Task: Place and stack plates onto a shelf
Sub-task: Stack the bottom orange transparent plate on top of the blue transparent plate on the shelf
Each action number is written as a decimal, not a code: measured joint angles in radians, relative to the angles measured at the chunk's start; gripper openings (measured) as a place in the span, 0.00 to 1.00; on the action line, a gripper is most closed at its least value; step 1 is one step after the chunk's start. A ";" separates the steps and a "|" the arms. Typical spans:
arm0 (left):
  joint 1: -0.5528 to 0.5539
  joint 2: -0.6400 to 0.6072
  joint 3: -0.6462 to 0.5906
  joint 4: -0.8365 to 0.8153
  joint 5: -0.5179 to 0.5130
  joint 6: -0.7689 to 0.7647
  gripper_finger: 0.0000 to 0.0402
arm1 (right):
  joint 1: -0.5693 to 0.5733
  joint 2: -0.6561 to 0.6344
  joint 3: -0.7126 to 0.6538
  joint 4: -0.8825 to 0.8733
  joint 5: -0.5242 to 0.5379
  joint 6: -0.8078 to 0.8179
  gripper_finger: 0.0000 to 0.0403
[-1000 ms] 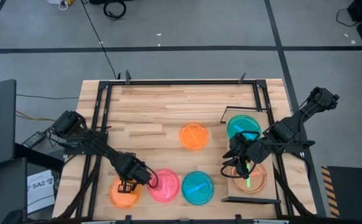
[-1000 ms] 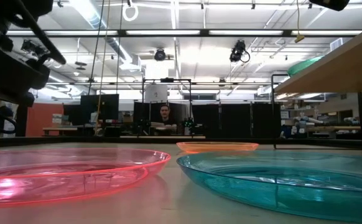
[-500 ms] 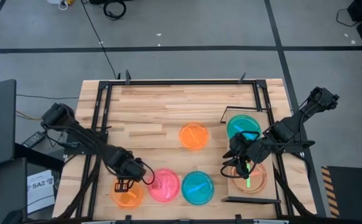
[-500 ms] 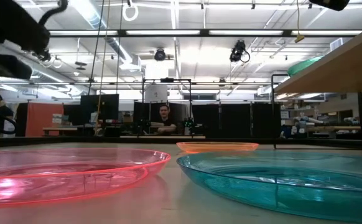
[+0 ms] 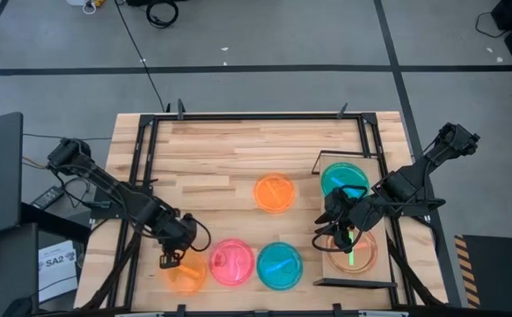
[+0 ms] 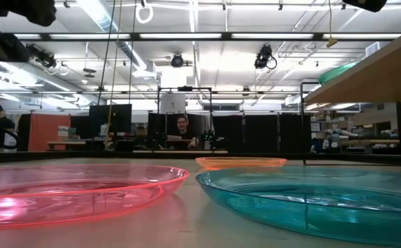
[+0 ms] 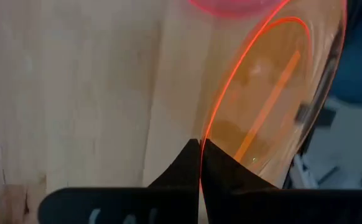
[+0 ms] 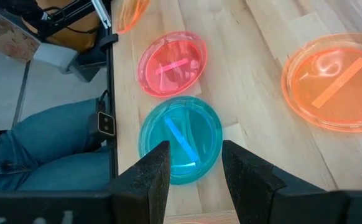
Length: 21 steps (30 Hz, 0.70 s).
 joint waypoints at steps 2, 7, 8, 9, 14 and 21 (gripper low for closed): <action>0.000 -0.013 0.000 0.008 -0.041 -0.054 0.02 | 0.000 0.000 0.000 0.006 0.017 0.000 0.38; 0.016 -0.016 0.000 0.074 -0.159 -0.171 0.02 | 0.000 0.000 0.000 0.041 0.083 0.000 0.38; 0.024 -0.016 0.000 0.093 -0.186 -0.186 0.02 | 0.000 0.000 0.000 0.050 0.096 0.000 0.38; 0.032 -0.016 0.000 0.117 -0.216 -0.197 0.02 | -0.002 0.000 0.000 0.059 0.108 0.000 0.38; 0.088 -0.016 0.000 0.259 -0.380 -0.209 0.02 | -0.030 0.000 0.000 0.069 0.149 -0.017 0.38; 0.188 -0.015 0.000 0.455 -0.533 -0.187 0.02 | -0.102 0.000 0.000 0.105 0.250 -0.019 0.38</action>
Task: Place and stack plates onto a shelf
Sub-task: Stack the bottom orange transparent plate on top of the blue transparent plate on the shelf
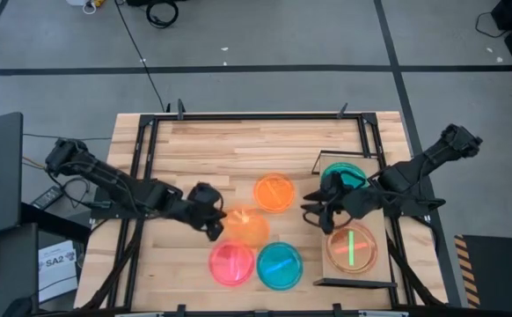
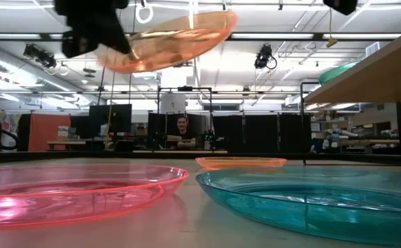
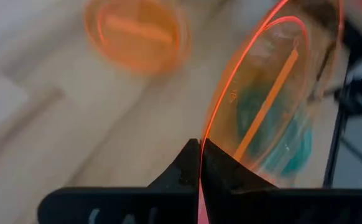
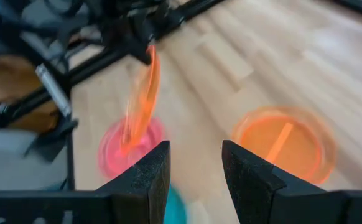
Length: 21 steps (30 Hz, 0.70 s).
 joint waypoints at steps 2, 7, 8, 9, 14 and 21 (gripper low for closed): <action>0.027 0.000 0.000 0.035 -0.026 0.012 0.02 | -0.025 0.000 0.000 0.020 0.017 0.000 0.38; 0.100 0.000 0.000 0.062 -0.063 0.018 0.02 | -0.084 0.000 0.000 0.046 0.020 0.000 0.38; 0.114 0.000 0.000 0.066 -0.070 0.018 0.02 | -0.094 0.000 0.000 0.046 0.020 0.000 0.38; 0.128 0.000 0.000 0.072 -0.073 0.018 0.02 | -0.105 0.000 0.000 0.046 0.020 -0.002 0.38; 0.195 0.000 0.000 0.123 -0.076 0.018 0.02 | -0.152 0.000 0.000 0.053 0.020 -0.057 0.38; 0.275 0.000 0.000 0.211 -0.076 0.064 0.02 | -0.218 0.000 0.000 0.083 0.019 -0.106 0.38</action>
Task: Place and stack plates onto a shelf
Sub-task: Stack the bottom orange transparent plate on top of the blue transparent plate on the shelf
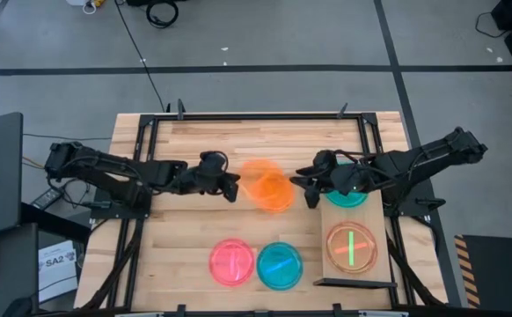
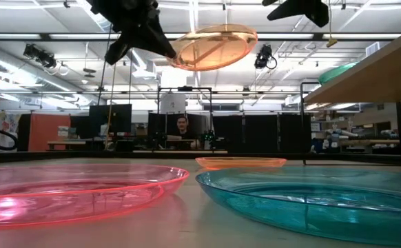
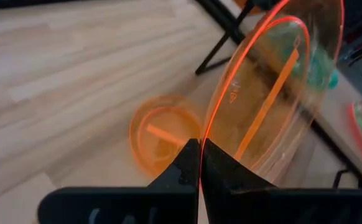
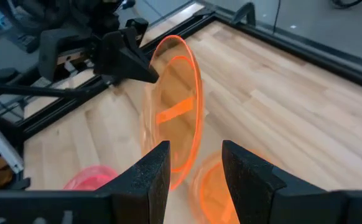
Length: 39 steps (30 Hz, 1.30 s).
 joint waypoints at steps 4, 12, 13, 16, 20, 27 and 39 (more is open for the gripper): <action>0.031 0.000 0.000 0.048 0.000 0.048 0.02 | -0.042 0.000 0.000 0.006 0.000 -0.025 0.38; 0.067 0.000 0.000 0.075 0.007 0.055 0.02 | -0.096 0.000 0.000 0.008 -0.001 -0.091 0.38; 0.069 0.000 0.000 0.075 0.007 0.055 0.02 | -0.099 0.000 0.000 0.012 -0.001 -0.099 0.38; 0.076 0.000 0.000 0.075 0.008 0.055 0.02 | -0.106 0.000 0.000 0.028 -0.001 -0.104 0.38; 0.077 0.000 0.000 0.075 0.007 0.055 0.02 | -0.108 0.000 0.000 0.047 -0.002 -0.104 0.38; 0.076 0.000 0.000 0.092 0.008 0.057 0.02 | -0.108 0.059 0.000 0.059 -0.012 -0.104 0.38; 0.076 0.000 0.000 0.095 0.008 0.059 0.02 | -0.108 0.141 0.000 0.106 -0.005 -0.139 0.32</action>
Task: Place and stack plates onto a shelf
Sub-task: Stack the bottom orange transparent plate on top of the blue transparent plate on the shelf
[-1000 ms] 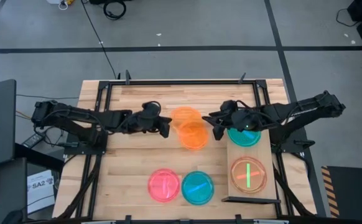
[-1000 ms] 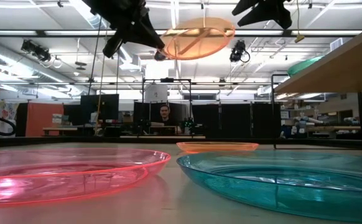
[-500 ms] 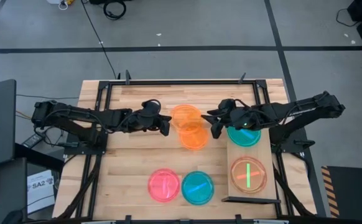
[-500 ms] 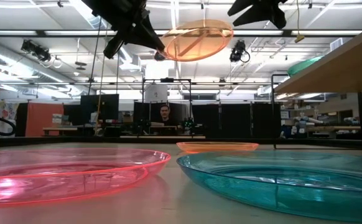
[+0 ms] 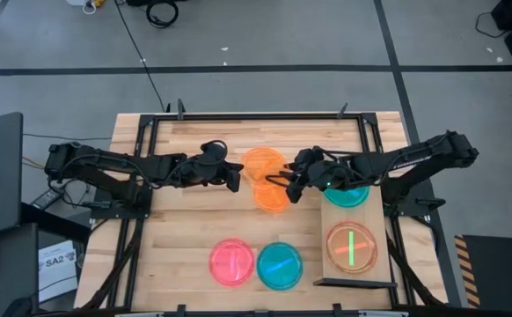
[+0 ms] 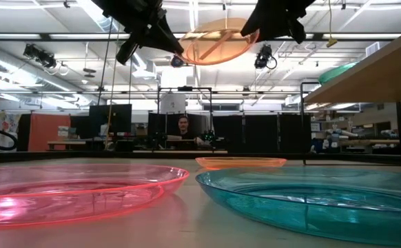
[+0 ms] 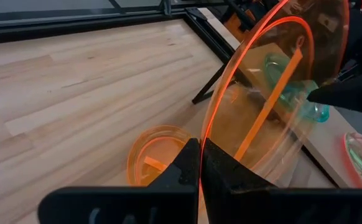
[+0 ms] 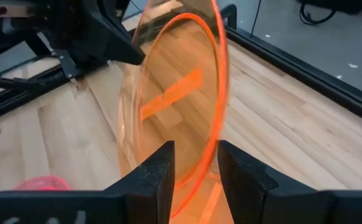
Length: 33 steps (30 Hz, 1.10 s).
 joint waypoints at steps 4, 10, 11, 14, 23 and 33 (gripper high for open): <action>0.000 0.000 0.000 -0.008 0.000 0.000 0.02 | 0.000 -0.029 0.000 0.001 0.001 -0.003 0.30; 0.000 0.002 0.000 -0.007 0.000 0.000 0.02 | 0.000 -0.055 0.000 0.016 0.001 -0.017 0.29; 0.000 0.002 0.000 -0.007 0.000 -0.001 0.02 | 0.000 -0.055 0.000 0.015 0.002 -0.017 0.28; 0.000 0.002 0.000 -0.007 0.000 -0.003 0.02 | 0.000 -0.050 0.000 0.015 0.001 -0.017 0.26; 0.000 0.002 0.000 -0.008 -0.001 -0.002 0.02 | -0.002 -0.043 0.000 0.013 0.006 -0.017 0.09; -0.002 0.002 0.000 -0.008 -0.001 -0.003 0.02 | -0.003 -0.043 0.000 0.010 0.015 -0.018 0.03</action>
